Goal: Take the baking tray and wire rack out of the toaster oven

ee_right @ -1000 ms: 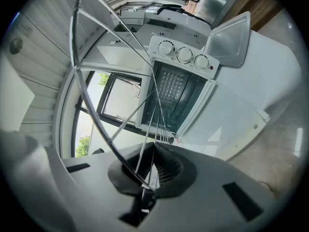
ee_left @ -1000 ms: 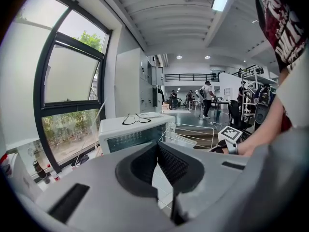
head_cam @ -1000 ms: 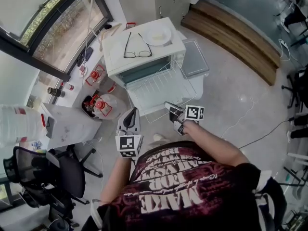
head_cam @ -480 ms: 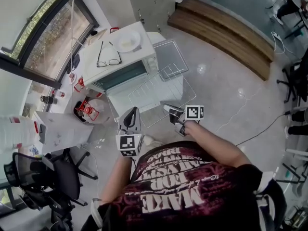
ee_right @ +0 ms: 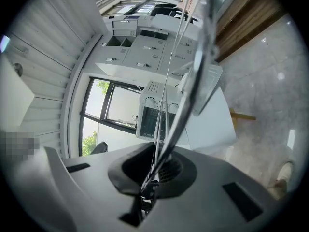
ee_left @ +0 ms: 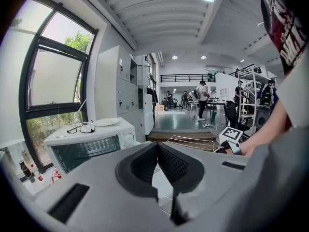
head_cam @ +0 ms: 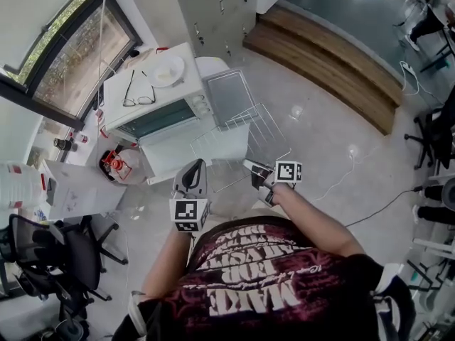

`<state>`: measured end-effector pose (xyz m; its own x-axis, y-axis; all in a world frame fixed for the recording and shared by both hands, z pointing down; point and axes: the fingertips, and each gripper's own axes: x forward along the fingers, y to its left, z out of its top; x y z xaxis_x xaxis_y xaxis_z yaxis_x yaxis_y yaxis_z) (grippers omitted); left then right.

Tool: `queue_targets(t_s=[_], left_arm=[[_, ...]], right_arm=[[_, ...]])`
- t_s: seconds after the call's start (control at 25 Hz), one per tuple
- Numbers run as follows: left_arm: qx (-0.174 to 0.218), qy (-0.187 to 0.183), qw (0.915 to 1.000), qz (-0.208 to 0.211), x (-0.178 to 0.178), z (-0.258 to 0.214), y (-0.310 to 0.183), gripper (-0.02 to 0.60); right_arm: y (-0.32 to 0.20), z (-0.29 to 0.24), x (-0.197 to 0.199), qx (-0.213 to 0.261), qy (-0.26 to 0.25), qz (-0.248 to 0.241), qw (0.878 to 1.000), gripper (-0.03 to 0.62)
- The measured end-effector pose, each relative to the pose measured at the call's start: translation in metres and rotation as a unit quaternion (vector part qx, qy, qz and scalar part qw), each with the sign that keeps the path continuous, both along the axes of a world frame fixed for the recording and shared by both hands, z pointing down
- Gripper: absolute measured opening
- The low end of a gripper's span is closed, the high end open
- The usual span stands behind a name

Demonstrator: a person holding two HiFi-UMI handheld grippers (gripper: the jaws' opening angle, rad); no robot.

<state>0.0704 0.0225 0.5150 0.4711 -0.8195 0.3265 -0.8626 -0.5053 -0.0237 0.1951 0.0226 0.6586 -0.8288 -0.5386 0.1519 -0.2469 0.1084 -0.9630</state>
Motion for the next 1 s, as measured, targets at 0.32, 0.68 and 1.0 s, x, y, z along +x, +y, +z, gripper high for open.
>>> queue_targets(t_s=[0.32,0.68,1.0], left_arm=[[-0.004,-0.020,0.9998,-0.002,0.029,0.001,0.002,0.006],[-0.004,-0.035,0.9993,-0.011,0.022,0.009,-0.045,0.006],[0.021,0.001,0.9989,-0.042,0.013,-0.009,-0.134,0.006]], right_arm=[[-0.007,0.005,0.033,0.002,-0.006,-0.008,1.000,0.005],[-0.033,0.020,0.047,-0.007,-0.004,-0.022,1.000,0.005],[-0.087,0.015,0.052,-0.006,0.000,-0.073,0.997,0.005]])
